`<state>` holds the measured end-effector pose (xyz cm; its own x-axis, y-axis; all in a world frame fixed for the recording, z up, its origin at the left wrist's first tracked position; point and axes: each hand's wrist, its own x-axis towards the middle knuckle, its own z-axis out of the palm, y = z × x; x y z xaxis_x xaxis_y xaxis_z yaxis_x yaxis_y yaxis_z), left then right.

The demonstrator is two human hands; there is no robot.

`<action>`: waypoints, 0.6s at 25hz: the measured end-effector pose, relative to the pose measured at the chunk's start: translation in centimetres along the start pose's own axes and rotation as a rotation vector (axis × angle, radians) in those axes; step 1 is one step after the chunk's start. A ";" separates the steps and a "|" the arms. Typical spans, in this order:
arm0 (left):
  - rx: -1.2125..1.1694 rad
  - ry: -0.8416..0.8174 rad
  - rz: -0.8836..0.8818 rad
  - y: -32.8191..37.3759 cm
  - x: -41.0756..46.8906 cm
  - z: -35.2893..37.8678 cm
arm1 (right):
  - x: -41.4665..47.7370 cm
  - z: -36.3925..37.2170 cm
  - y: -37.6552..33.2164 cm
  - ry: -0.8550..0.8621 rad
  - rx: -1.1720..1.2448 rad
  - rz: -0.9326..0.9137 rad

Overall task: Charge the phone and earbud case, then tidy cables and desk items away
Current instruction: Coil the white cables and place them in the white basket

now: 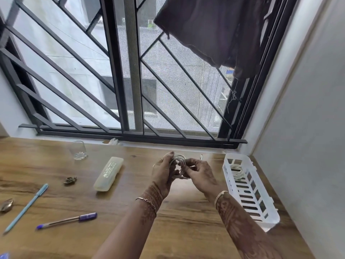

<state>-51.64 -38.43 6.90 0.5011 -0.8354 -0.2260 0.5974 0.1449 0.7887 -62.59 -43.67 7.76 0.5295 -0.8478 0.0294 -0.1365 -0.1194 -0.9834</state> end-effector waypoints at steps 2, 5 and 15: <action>0.058 -0.001 0.002 0.0 0.0 0.1 | 0.2 0.1 0.5 0.060 -0.038 -0.009; 0.244 0.053 0.046 0.0 0.2 0.0 | 0.3 0.3 0.9 0.157 -0.047 -0.022; 0.375 0.068 0.140 -1.0 1.2 -0.6 | 0.0 0.9 0.9 0.233 0.174 -0.002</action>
<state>-51.24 -39.28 5.44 0.6091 -0.7826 -0.1284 0.2566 0.0413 0.9656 -61.97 -43.36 6.74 0.3201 -0.9459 0.0521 0.0207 -0.0480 -0.9986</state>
